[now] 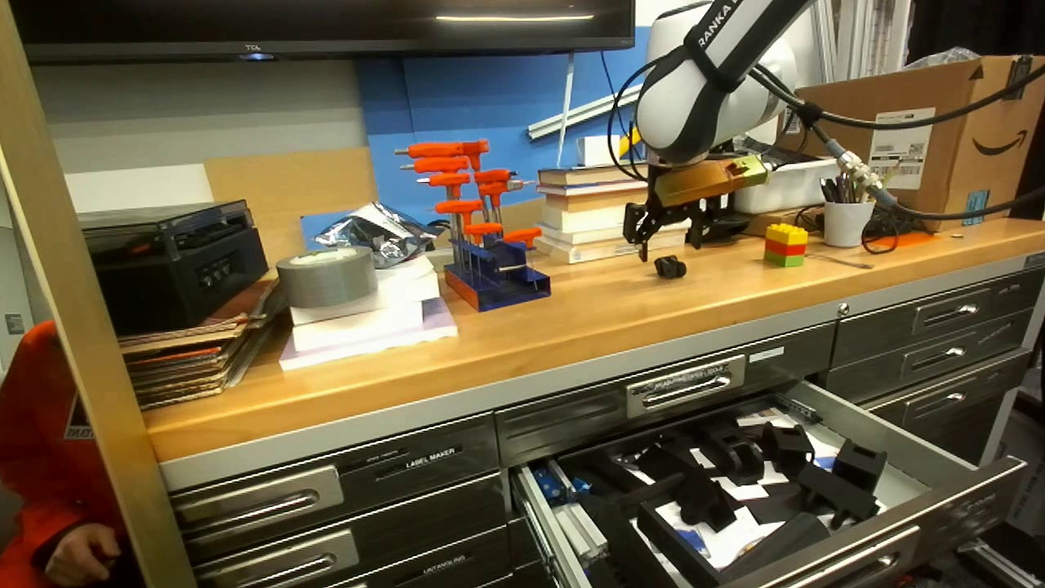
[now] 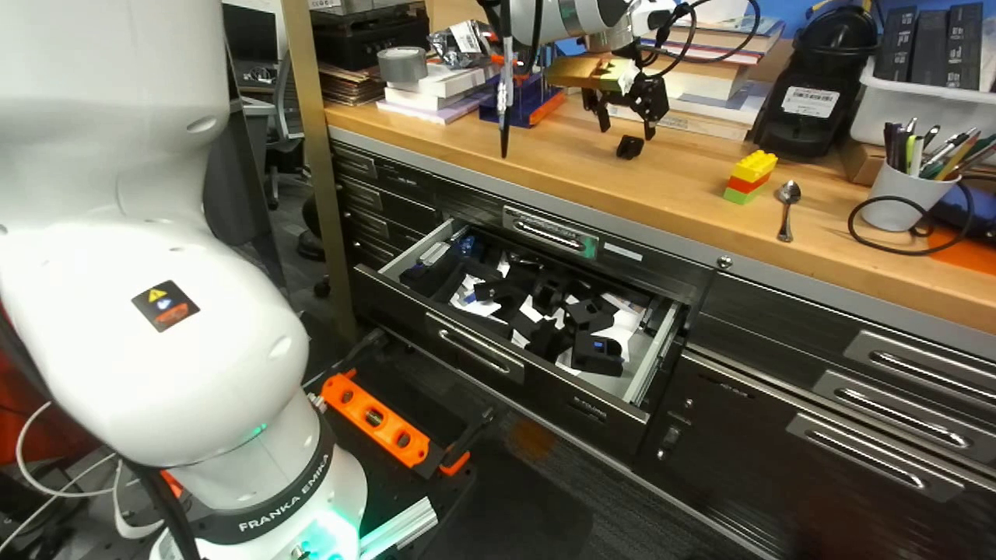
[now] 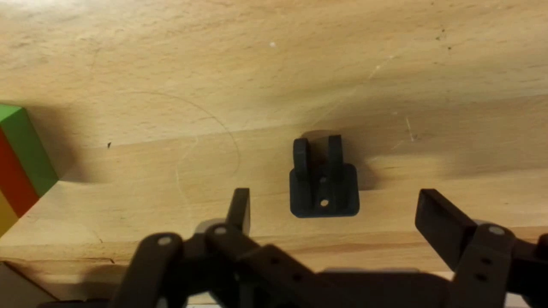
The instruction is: Put the black objects in the drawer and close it
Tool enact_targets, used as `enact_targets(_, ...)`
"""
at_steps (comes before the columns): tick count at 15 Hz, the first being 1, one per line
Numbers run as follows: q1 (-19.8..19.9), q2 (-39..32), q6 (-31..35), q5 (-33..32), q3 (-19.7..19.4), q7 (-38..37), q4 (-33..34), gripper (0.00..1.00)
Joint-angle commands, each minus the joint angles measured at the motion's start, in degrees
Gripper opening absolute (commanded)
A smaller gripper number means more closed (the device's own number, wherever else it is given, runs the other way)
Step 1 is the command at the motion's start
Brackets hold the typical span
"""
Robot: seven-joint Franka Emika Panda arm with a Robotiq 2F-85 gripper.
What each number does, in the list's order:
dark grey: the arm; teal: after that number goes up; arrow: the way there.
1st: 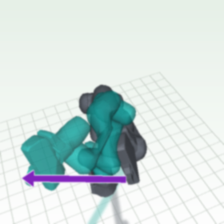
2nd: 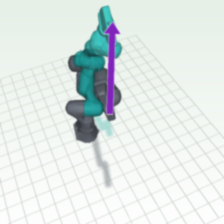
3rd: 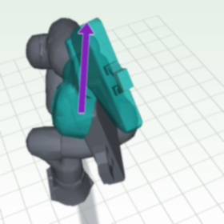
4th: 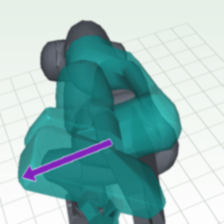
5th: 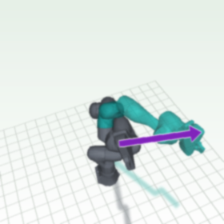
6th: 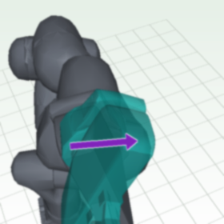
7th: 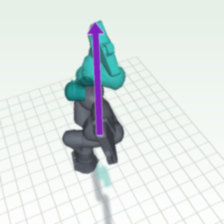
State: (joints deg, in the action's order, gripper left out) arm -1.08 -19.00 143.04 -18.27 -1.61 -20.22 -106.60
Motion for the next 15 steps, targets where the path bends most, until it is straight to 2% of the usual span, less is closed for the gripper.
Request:
enact_targets(1,-1.1,-2.8,-3.4,2.4,-1.2,2.3,5.3,1.00)
enact_targets(15,0.6,-7.1,-12.1,8.1,-1.3,9.4,11.6,1.00)
